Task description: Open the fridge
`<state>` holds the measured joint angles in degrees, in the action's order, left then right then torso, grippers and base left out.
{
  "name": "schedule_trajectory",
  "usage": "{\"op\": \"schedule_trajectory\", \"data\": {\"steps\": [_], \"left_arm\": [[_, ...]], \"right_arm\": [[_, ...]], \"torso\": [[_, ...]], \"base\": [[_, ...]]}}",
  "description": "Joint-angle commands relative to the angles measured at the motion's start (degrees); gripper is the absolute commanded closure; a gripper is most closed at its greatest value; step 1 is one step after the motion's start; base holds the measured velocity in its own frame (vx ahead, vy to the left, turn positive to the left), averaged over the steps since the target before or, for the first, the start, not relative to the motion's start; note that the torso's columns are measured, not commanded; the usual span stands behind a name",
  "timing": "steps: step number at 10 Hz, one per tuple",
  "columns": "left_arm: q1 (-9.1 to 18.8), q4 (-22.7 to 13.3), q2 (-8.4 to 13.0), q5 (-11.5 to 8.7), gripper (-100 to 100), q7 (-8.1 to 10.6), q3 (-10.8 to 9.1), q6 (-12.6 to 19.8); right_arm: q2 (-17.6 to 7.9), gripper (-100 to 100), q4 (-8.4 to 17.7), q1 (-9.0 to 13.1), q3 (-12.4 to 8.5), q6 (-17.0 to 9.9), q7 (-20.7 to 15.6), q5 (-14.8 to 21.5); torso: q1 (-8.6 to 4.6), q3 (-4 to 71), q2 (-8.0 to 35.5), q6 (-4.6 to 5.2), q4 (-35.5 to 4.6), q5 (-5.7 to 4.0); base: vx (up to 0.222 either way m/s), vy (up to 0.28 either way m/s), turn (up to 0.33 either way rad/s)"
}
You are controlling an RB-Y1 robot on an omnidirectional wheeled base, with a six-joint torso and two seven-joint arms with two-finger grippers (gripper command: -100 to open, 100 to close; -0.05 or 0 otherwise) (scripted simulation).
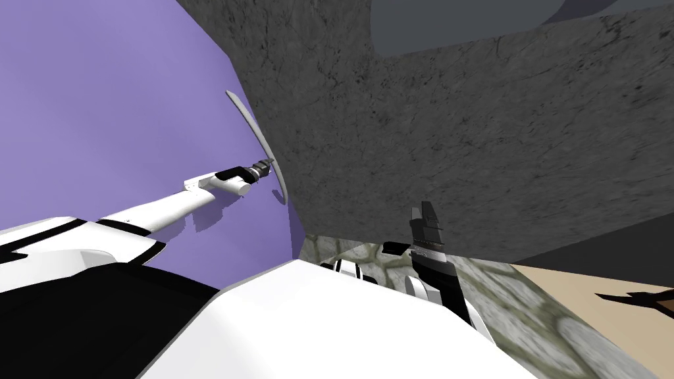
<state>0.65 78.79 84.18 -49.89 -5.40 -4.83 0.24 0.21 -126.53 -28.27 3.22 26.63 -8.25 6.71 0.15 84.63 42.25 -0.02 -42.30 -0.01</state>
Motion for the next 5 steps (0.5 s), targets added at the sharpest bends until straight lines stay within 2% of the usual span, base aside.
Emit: {"op": "schedule_trajectory", "data": {"steps": [1, 4, 5], "left_arm": [[0.7, -2.0, 2.5, -1.4, -100, 0.22, 0.67, 0.0], [1.7, -4.5, 5.3, -3.2, -100, -0.28, 0.61, 1.2], [1.4, -3.8, 4.8, -2.8, -100, -0.21, 0.23, 1.3]], "right_arm": [[0.0, 0, 0.0, 0.0, 0.0, 0.0, 0.0, 0.0], [0.0, 0, 0.0, 0.0, 0.0, 0.0, 0.0, 0.0], [0.0, 0, 0.0, 0.0, 0.0, 0.0, 0.0, 0.0]], "torso": [[-0.07, 0.0, 0.0, 0.03, 0.0, -0.02], [-0.17, -0.1, 0.1, 0.02, 0.0, 0.00], [-0.17, -0.1, 0.0, 0.02, 0.0, 0.01]], "base": [[-0.007, -0.004, -0.053], [-0.009, -0.012, -0.092], [-0.005, -0.006, -0.020]]}}
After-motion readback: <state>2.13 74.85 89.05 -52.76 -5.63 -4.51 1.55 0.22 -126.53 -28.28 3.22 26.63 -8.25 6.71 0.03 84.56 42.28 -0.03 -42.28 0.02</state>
